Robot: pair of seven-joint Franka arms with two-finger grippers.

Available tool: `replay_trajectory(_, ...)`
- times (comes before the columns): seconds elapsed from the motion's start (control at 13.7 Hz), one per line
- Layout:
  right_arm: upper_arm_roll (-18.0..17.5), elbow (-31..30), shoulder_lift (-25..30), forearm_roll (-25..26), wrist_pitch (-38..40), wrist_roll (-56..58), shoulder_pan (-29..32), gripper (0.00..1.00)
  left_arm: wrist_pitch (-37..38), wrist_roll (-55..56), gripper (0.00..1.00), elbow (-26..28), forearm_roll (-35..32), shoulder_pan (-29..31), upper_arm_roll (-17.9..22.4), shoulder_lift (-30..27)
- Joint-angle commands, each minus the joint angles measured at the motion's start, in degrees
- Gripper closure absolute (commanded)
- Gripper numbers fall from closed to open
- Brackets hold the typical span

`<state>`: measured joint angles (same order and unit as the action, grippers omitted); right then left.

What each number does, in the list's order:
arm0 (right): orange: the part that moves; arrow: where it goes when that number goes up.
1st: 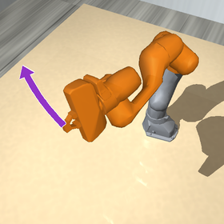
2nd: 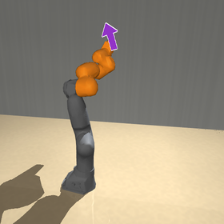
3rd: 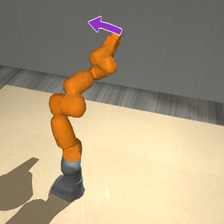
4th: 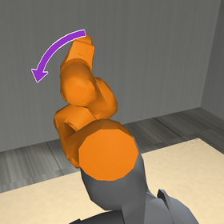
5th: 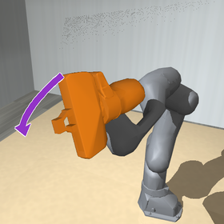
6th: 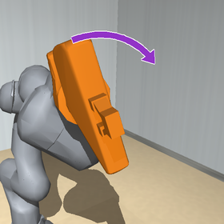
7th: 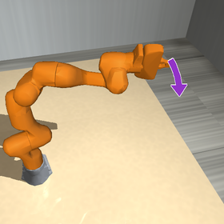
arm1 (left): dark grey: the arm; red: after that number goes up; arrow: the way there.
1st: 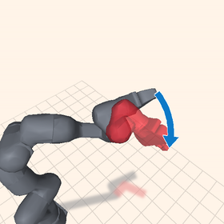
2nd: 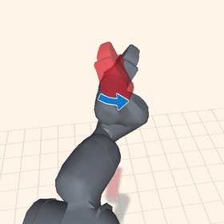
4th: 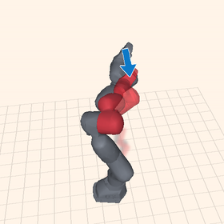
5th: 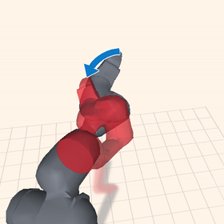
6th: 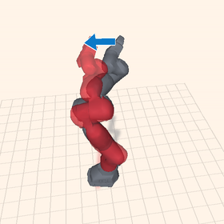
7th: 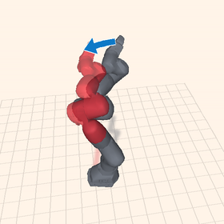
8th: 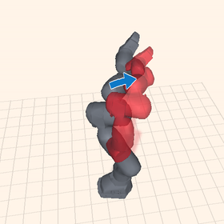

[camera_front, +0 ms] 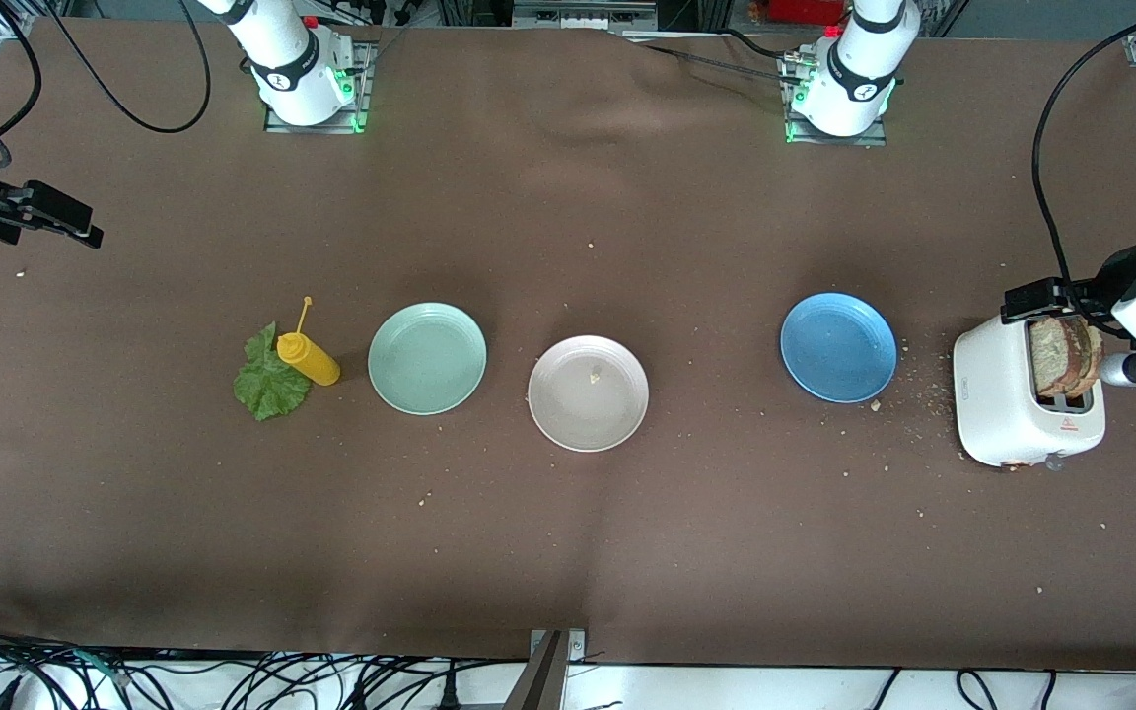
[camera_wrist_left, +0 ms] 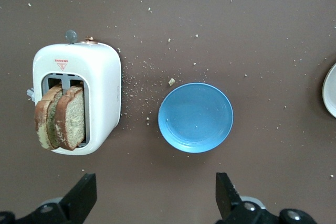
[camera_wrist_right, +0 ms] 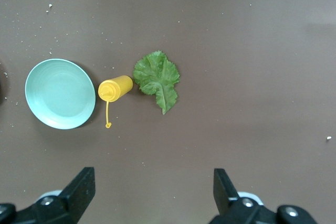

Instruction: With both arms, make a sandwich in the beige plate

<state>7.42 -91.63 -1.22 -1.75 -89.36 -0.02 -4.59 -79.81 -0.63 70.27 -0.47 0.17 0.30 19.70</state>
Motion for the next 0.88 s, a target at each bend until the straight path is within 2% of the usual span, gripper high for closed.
replay_trajectory(0.0, -0.13, -1.01, 0.69, -1.06, -0.55, 0.2, 0.2, 0.0, 0.09, 0.54, 0.0, 0.49, 1.53, 0.18, -0.03, -0.36)
replay_trajectory(0.81, 0.05, -0.66, 0.25, -0.71, -1.96, -0.07, 0.55, 0.0, 0.0, 0.54, 0.0, 0.57, 1.53, 0.01, -0.03, -0.01)
